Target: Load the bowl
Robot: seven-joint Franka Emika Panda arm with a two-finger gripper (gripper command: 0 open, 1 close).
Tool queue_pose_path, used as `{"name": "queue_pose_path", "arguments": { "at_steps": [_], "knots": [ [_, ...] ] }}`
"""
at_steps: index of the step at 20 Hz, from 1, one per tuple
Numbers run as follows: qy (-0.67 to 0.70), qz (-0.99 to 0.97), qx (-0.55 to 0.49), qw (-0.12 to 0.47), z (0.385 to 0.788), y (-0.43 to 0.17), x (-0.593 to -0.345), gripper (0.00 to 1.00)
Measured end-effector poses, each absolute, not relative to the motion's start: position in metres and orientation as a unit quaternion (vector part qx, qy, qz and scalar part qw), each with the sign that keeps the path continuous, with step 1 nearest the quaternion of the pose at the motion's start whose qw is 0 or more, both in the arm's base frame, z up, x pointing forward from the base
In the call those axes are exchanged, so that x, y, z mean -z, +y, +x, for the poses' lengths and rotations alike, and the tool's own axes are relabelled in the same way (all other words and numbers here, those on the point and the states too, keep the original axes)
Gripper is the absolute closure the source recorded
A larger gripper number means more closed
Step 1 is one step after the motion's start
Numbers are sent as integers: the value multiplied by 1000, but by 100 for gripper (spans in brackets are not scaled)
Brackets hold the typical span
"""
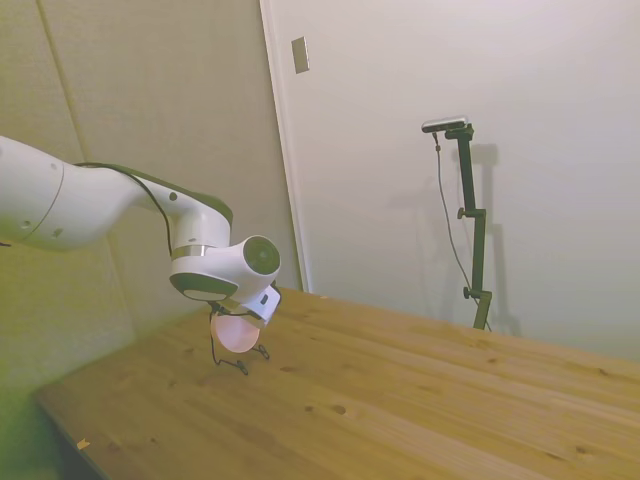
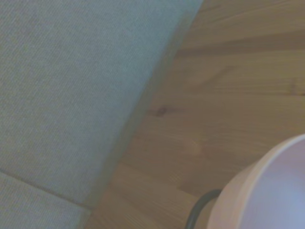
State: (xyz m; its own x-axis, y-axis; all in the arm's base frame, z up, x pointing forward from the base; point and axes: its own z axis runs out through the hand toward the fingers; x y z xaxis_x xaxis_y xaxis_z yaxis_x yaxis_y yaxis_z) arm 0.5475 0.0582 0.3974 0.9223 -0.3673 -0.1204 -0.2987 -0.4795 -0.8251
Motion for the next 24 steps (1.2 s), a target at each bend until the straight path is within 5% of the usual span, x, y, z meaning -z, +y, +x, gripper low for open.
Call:
{"name": "queue_pose_path", "arguments": {
  "at_steps": [15,16,24],
  "knots": [
    [198,-858,28,473,546,57,-381,100],
    [198,-858,27,473,546,57,-380,0],
    [198,-857,21,475,548,57,-376,0]
  ]
}}
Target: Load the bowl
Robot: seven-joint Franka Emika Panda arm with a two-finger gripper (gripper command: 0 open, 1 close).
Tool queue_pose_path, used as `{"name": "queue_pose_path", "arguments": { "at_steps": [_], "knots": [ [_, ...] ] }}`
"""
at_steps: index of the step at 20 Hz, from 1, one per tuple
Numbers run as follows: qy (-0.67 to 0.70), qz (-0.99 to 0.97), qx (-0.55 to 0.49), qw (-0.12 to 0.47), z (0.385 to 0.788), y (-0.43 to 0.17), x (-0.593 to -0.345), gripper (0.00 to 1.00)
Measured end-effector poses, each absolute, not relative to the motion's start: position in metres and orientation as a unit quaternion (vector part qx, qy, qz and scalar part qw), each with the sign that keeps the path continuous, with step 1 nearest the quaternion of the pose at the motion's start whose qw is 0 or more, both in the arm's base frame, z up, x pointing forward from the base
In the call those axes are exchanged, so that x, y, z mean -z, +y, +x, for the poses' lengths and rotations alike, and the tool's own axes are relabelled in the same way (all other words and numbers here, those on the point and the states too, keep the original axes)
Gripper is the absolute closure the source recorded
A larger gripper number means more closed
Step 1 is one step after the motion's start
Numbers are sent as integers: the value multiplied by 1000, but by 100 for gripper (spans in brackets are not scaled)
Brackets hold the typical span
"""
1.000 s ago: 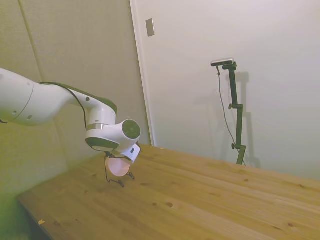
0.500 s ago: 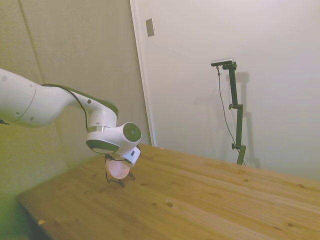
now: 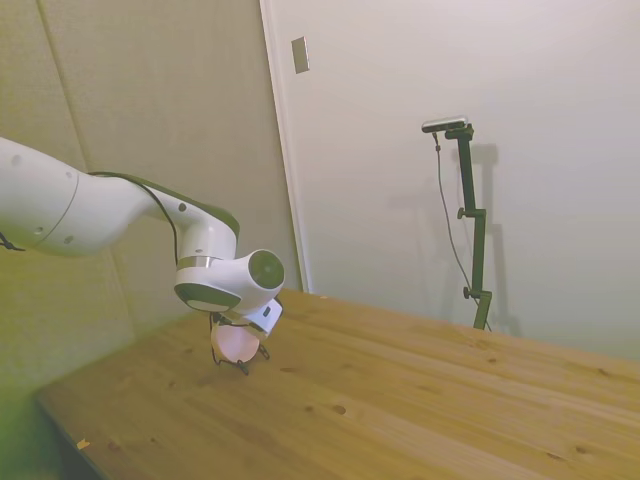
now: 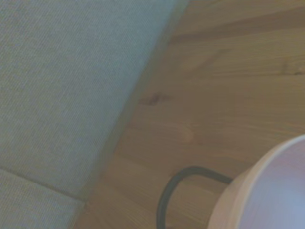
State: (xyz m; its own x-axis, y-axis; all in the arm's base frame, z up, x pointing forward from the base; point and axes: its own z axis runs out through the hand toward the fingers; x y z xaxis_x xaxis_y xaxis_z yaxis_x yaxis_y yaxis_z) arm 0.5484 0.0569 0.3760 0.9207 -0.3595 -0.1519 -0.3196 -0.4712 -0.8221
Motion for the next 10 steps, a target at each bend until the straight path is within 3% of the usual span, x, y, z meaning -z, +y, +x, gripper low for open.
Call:
{"name": "queue_pose_path", "arguments": {
  "at_steps": [10],
  "knots": [
    [197,-849,17,489,553,45,-385,0]
  ]
}}
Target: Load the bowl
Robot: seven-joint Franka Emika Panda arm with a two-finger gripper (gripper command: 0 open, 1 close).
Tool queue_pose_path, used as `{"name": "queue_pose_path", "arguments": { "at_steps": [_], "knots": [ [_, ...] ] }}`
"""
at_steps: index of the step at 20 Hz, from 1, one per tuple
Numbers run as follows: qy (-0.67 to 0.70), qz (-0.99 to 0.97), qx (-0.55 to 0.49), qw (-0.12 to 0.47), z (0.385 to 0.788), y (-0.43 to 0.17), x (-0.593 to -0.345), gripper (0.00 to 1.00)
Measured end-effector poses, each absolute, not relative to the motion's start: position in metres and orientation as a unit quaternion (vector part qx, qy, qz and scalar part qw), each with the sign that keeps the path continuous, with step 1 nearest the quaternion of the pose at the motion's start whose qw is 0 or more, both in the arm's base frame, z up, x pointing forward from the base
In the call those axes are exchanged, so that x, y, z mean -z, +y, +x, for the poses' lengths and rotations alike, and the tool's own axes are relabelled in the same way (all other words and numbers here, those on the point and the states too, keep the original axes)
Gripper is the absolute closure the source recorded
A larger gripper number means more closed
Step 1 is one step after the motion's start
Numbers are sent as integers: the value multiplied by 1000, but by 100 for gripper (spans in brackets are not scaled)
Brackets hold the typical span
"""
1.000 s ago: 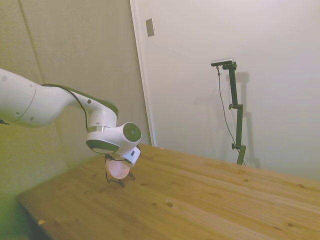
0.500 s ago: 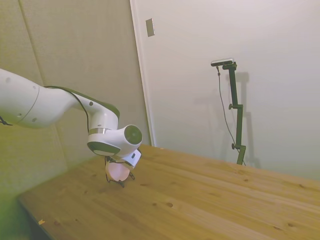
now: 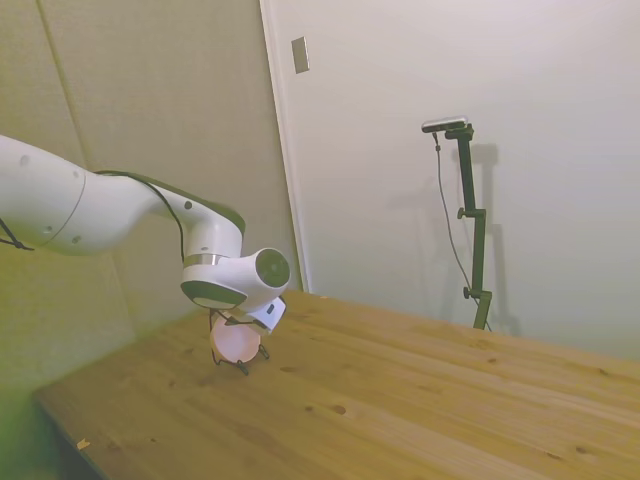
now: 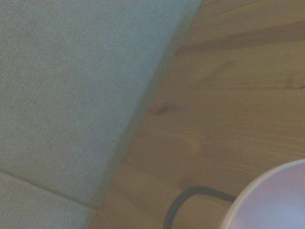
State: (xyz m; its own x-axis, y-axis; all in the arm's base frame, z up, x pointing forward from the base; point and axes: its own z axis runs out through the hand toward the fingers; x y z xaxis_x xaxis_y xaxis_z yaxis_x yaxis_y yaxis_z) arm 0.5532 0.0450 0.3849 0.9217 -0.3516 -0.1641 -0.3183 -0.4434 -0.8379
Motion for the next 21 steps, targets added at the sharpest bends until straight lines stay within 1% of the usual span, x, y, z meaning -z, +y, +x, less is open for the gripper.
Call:
{"name": "queue_pose_path", "arguments": {
  "at_steps": [5,8,14,21],
  "knots": [
    [209,-847,26,488,528,23,-402,0],
    [235,-853,29,466,507,1,-408,0],
    [304,-874,18,379,467,-29,-430,0],
    [363,-893,24,266,433,-25,-450,0]
  ]
}}
